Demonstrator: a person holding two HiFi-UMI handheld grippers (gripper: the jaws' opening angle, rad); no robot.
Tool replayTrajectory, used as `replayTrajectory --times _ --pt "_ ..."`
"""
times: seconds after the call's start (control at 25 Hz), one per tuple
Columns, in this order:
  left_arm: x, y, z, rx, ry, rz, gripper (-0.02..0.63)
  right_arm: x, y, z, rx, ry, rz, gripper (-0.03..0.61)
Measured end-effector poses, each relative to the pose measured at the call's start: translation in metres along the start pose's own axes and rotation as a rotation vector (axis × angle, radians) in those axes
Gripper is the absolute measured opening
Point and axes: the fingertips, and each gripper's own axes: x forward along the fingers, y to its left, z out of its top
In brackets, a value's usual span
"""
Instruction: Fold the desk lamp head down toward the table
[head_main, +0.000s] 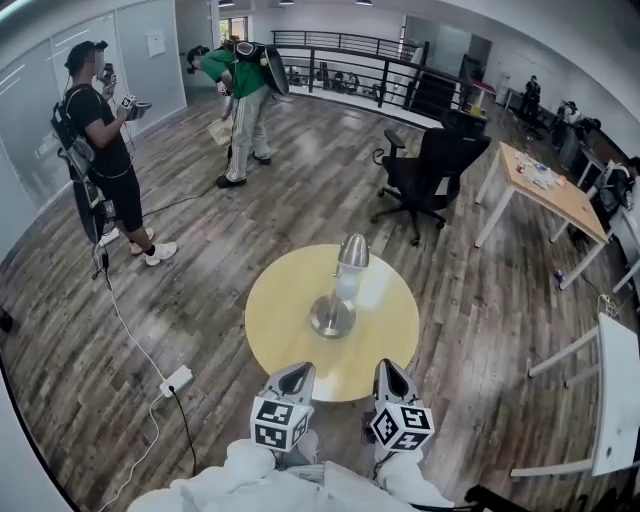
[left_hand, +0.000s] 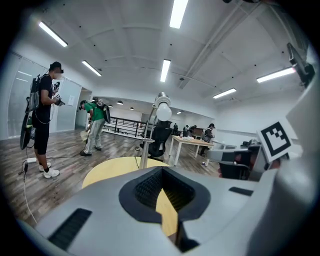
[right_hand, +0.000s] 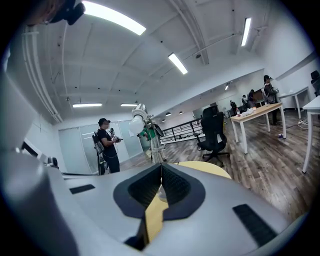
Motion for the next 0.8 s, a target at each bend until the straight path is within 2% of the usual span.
replayTrajectory --times 0.44,0.68,0.8 --pt "0.066 0.038 0.024 0.029 0.015 0.002 -0.002 0.064 -0.022 0.002 0.05 0.02 -0.009 0.014" --pt "0.078 0.042 0.026 0.004 0.006 0.023 -0.003 0.089 -0.041 -0.016 0.01 0.101 0.003 0.014" --pt "0.082 0.043 0.038 0.011 -0.002 0.027 -0.002 0.115 -0.041 -0.022 -0.036 0.131 0.052 0.014"
